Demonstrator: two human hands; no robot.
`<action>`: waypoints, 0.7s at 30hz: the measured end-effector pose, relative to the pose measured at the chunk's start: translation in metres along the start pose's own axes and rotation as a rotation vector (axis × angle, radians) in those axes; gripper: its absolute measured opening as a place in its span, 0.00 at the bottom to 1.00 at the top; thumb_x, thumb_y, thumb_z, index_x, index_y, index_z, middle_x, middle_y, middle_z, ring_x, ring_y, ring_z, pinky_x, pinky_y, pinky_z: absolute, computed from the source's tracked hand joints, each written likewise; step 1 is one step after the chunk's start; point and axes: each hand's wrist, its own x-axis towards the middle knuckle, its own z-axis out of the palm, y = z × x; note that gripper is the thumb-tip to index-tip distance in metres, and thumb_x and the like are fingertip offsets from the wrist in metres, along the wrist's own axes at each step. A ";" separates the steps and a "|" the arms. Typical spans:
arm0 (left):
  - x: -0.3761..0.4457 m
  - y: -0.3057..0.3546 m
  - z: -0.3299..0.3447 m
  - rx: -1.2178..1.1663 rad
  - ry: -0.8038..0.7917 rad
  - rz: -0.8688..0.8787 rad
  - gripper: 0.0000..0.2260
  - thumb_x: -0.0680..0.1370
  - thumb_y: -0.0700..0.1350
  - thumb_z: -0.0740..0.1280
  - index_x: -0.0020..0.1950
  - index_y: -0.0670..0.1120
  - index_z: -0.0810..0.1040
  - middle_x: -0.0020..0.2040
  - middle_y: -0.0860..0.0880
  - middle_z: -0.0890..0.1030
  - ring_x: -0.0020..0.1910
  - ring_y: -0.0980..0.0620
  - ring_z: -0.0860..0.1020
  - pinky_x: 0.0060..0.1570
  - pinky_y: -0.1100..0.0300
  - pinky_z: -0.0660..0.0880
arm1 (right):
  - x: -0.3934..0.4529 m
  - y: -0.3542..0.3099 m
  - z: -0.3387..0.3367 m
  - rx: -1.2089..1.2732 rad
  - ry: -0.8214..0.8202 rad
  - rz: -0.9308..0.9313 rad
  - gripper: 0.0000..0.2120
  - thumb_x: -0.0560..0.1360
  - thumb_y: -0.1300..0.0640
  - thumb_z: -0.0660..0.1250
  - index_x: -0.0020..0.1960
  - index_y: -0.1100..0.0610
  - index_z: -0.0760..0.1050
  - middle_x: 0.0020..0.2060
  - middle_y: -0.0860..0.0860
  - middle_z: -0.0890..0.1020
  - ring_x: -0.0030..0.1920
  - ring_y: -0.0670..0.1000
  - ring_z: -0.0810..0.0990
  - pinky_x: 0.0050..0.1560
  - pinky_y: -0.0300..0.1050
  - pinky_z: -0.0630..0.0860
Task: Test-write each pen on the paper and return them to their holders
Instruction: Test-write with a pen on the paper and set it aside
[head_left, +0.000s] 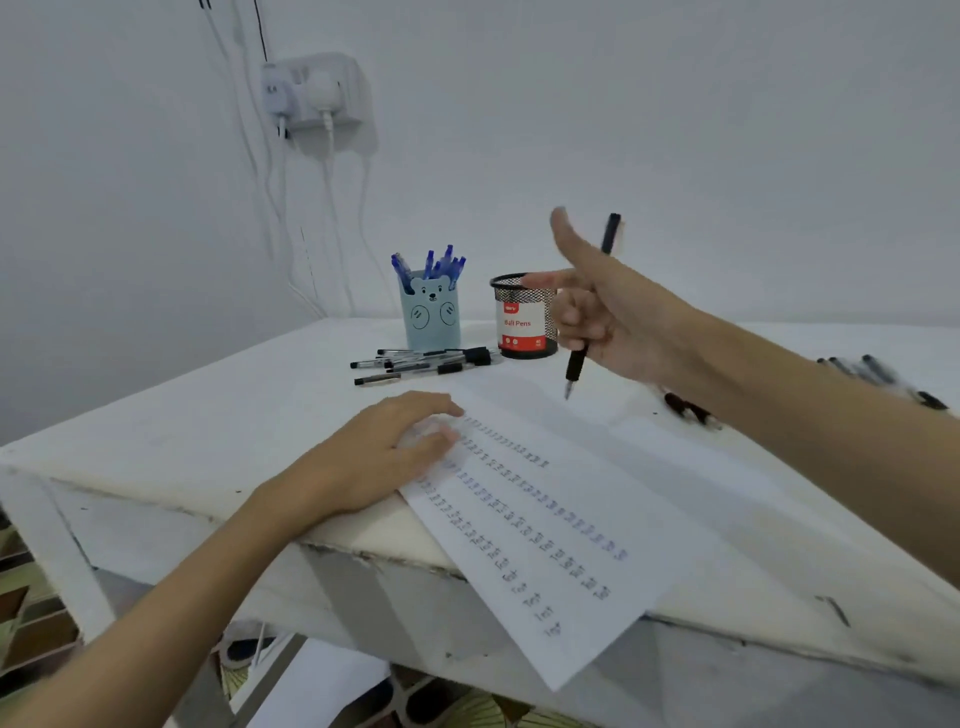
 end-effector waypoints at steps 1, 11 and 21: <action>0.001 0.003 0.004 0.004 -0.060 -0.006 0.16 0.79 0.55 0.58 0.67 0.58 0.70 0.67 0.62 0.67 0.66 0.63 0.64 0.62 0.69 0.58 | -0.001 0.003 -0.003 0.019 0.016 -0.020 0.23 0.75 0.43 0.65 0.53 0.64 0.76 0.21 0.50 0.69 0.20 0.45 0.59 0.27 0.37 0.62; 0.003 0.010 0.016 0.010 -0.083 -0.043 0.25 0.72 0.63 0.52 0.68 0.62 0.67 0.66 0.67 0.65 0.69 0.60 0.62 0.64 0.65 0.57 | -0.014 0.039 -0.022 -0.237 -0.158 0.178 0.35 0.77 0.34 0.49 0.46 0.64 0.80 0.40 0.61 0.84 0.35 0.54 0.83 0.41 0.44 0.79; 0.005 0.008 0.017 -0.010 -0.066 -0.059 0.18 0.76 0.62 0.56 0.66 0.65 0.67 0.67 0.67 0.65 0.70 0.62 0.62 0.70 0.60 0.57 | -0.015 0.064 0.000 -0.196 0.027 0.031 0.19 0.76 0.44 0.65 0.36 0.59 0.77 0.31 0.58 0.81 0.25 0.50 0.76 0.31 0.41 0.74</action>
